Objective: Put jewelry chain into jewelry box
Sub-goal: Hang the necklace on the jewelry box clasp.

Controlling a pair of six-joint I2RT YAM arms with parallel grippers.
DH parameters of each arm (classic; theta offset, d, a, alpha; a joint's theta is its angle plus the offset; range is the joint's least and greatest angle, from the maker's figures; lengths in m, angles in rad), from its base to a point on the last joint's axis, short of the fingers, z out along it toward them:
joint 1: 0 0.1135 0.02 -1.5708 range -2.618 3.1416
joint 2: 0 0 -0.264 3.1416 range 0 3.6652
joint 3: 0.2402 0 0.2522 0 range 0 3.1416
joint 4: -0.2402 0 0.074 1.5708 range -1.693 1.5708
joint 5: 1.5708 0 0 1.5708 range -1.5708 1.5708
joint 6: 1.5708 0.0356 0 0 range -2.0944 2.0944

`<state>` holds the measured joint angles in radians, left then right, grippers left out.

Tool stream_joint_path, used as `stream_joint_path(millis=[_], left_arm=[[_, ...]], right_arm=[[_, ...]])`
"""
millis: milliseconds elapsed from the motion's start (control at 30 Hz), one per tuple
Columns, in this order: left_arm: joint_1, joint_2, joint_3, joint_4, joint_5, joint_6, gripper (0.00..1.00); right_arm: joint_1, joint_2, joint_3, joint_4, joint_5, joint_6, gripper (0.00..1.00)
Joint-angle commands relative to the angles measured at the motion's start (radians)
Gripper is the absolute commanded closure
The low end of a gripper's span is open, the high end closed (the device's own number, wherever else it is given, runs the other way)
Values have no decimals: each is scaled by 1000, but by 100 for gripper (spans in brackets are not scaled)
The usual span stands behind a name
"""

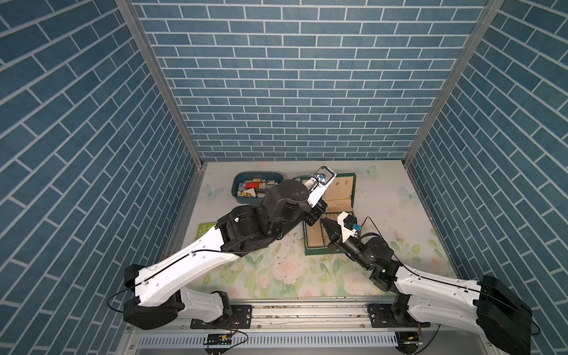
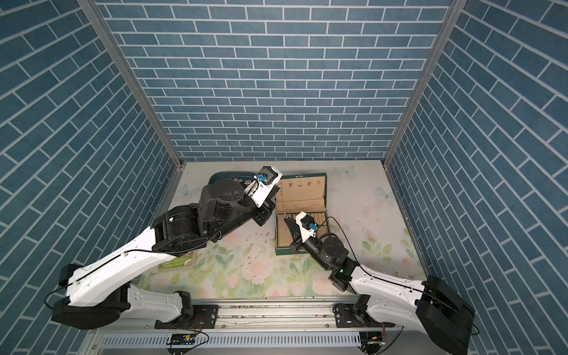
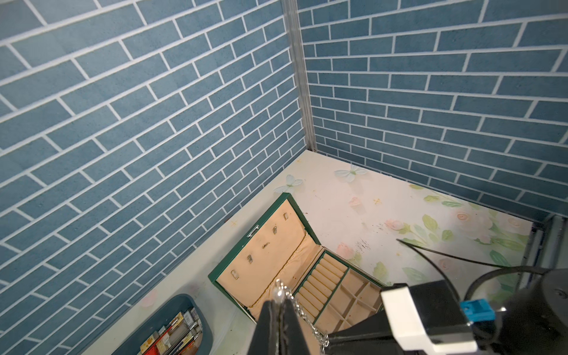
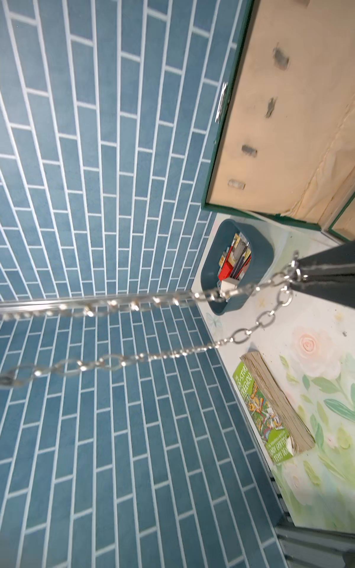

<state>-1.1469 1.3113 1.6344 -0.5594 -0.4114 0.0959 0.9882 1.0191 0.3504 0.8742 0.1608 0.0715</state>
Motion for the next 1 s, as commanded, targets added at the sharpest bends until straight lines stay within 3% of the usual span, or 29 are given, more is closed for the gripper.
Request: stream_joint_path(millis=[0, 133, 367, 667, 967], left_arm=[[-5, -24, -46, 90, -102, -23, 100], [15, -26, -74, 148, -161, -60, 100], [82, -35, -146, 241, -154, -146, 100], [174, -29, -282, 398, -39, -269, 100], [251, 18, -437, 640, 52, -389, 100]], right_arm=[[4, -45, 44, -151, 141, -17, 100], [-1, -89, 61, -247, 235, -14, 100], [-37, -133, 79, -340, 318, 29, 100], [-110, -144, 102, -366, 304, 69, 100], [-229, -42, 180, -342, 250, 112, 100]])
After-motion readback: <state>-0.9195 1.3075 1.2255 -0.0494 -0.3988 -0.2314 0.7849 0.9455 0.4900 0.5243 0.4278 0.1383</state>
